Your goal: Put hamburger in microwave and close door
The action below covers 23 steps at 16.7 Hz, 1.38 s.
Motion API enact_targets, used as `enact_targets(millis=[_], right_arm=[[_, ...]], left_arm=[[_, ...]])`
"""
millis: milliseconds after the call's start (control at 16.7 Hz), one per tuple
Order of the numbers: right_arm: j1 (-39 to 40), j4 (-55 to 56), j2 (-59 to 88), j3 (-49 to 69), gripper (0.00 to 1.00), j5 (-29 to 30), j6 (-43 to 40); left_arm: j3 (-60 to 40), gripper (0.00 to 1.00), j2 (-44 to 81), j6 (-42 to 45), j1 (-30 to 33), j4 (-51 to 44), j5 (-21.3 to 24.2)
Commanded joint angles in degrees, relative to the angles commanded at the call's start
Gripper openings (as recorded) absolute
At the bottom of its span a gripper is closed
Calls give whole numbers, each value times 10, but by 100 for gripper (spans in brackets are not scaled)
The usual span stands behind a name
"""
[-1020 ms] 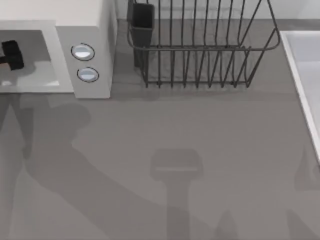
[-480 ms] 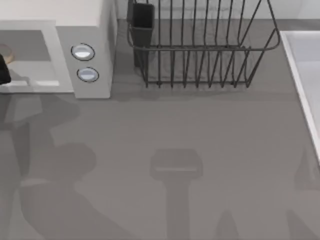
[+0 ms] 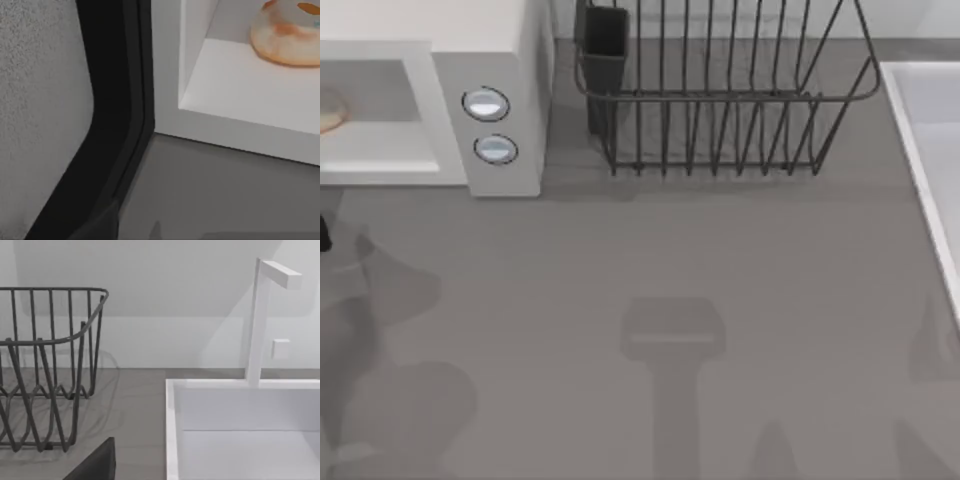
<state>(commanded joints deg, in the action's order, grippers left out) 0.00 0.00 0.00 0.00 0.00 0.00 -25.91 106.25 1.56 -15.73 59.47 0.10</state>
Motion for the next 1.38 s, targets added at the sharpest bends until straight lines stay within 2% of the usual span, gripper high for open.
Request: enact_targets(millis=[240, 840, 1380], right_arm=[[0, 0, 0, 0, 100, 0, 0], [0, 0, 0, 0, 100, 0, 0], [0, 0, 0, 0, 100, 0, 0]], left_arm=[[46, 100, 12, 3, -4, -8, 3], [20, 100, -20, 2, 0, -8, 3], [-18, 100, -123, 2, -1, -122, 2]])
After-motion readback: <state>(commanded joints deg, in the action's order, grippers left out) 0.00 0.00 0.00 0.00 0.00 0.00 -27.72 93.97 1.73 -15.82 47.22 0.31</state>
